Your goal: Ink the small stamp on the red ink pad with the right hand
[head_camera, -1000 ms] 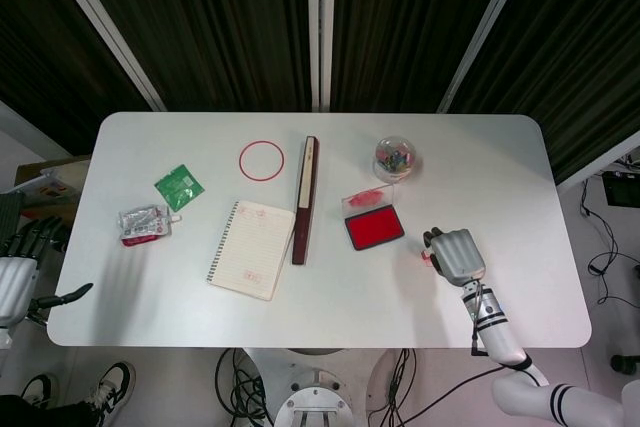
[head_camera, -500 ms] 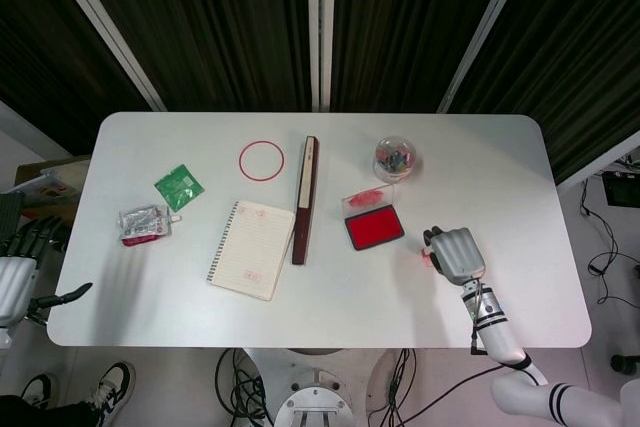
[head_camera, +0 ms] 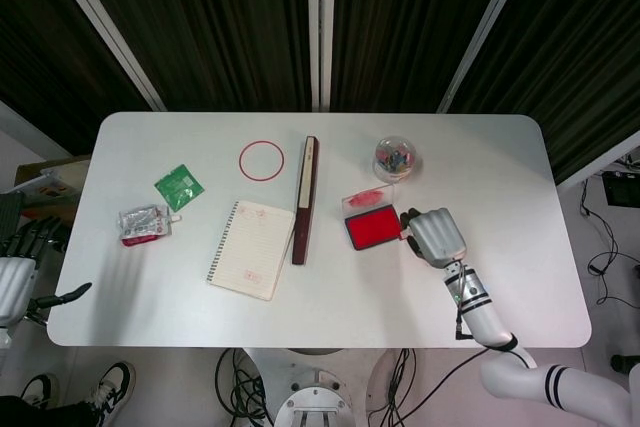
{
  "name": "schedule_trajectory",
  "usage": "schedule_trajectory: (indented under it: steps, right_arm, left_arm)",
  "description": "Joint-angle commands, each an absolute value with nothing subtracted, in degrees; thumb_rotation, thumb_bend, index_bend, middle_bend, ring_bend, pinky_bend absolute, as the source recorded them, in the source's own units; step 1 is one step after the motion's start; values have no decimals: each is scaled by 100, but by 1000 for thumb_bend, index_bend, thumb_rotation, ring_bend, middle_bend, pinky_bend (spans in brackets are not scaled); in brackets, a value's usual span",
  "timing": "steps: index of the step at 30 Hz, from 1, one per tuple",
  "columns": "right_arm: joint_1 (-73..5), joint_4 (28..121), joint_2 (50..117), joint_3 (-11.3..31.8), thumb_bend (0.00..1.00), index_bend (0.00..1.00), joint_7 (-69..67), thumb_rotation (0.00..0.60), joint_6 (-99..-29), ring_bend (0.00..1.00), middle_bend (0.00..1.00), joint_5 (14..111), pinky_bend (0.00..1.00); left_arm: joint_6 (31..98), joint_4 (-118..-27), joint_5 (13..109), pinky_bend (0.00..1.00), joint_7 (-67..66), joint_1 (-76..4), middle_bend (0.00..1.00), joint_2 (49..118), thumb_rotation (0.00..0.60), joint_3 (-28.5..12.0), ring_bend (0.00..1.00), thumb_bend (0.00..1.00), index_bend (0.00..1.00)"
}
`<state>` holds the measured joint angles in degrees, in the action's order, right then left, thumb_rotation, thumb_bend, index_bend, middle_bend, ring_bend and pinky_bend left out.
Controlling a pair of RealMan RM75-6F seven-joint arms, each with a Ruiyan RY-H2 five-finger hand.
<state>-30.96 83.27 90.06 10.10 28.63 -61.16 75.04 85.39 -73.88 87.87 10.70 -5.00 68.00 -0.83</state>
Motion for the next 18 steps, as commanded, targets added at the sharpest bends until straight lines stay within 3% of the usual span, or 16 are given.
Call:
schedule_trajectory:
  steps: [1, 18]
  right_arm:
    - [-3478, 8336, 9243, 1214, 350, 605, 3313, 600, -5787, 882, 516, 7124, 1000]
    - [-3888, 7517, 9936, 1140, 351, 614, 3624, 600, -5549, 883, 521, 6504, 1000]
  left_arm:
    - [8515, -7368, 8790, 191, 1079, -511, 76, 6806, 247, -77, 79, 67, 35]
    - [8505, -7281, 8722, 191, 1185, -501, 77, 6787, 249, -111, 79, 67, 35]
